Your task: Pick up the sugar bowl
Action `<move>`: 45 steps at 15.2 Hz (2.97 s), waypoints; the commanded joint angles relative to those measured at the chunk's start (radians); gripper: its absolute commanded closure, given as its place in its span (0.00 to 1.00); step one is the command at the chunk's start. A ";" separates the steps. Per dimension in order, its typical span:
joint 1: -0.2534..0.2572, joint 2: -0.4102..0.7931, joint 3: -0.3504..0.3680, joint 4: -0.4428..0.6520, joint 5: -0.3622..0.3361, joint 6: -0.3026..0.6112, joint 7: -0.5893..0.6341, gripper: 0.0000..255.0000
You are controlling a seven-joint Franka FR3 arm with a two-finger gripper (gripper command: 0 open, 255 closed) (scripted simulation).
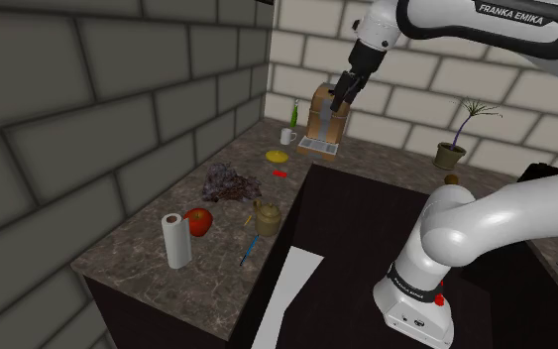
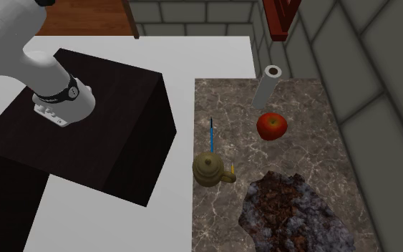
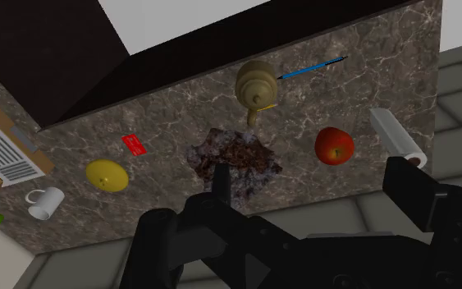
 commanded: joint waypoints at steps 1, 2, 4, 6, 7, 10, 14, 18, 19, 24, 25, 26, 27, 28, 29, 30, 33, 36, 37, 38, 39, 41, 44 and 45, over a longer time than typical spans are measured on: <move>0.000 0.000 0.000 0.000 0.000 0.000 0.000 0.00; 0.001 0.016 -0.006 -0.018 -0.001 0.030 -0.002 0.00; 0.002 0.050 -0.018 -0.052 -0.001 0.089 -0.006 0.00; 0.003 0.090 -0.030 -0.081 -0.002 0.149 -0.010 0.00; 0.004 0.112 -0.036 -0.094 -0.002 0.179 -0.013 0.00; 0.007 0.184 -0.055 -0.125 0.000 0.269 -0.021 0.00; 0.013 0.296 -0.079 -0.149 0.007 0.388 -0.036 0.00; 0.022 0.424 -0.102 -0.154 0.022 0.502 -0.056 0.00; 0.025 0.458 -0.108 -0.151 0.028 0.529 -0.062 0.00; 0.039 0.639 -0.134 -0.122 0.071 0.657 -0.101 0.00; 0.042 0.677 -0.138 -0.113 0.083 0.680 -0.112 0.00; 0.044 0.715 -0.142 -0.102 0.097 0.702 -0.122 0.00; 0.046 0.754 -0.144 -0.090 0.111 0.723 -0.134 0.00; 0.047 0.793 -0.146 -0.077 0.126 0.743 -0.146 0.00; 0.047 0.832 -0.146 -0.062 0.142 0.762 -0.159 0.00; 0.046 0.872 -0.146 -0.047 0.159 0.779 -0.172 0.00; 0.039 0.991 -0.137 0.007 0.211 0.825 -0.212 0.00; 0.025 1.109 -0.121 0.072 0.259 0.861 -0.248 0.00; 0.019 1.148 -0.114 0.096 0.273 0.871 -0.259 0.00; 0.012 1.188 -0.106 0.121 0.285 0.879 -0.268 0.00; 0.005 1.227 -0.099 0.147 0.297 0.887 -0.277 0.00; -0.008 1.305 -0.084 0.202 0.316 0.899 -0.292 0.00; -0.027 1.416 -0.064 0.289 0.335 0.909 -0.306 0.00; -0.029 1.428 -0.061 0.291 0.338 0.917 -0.308 0.00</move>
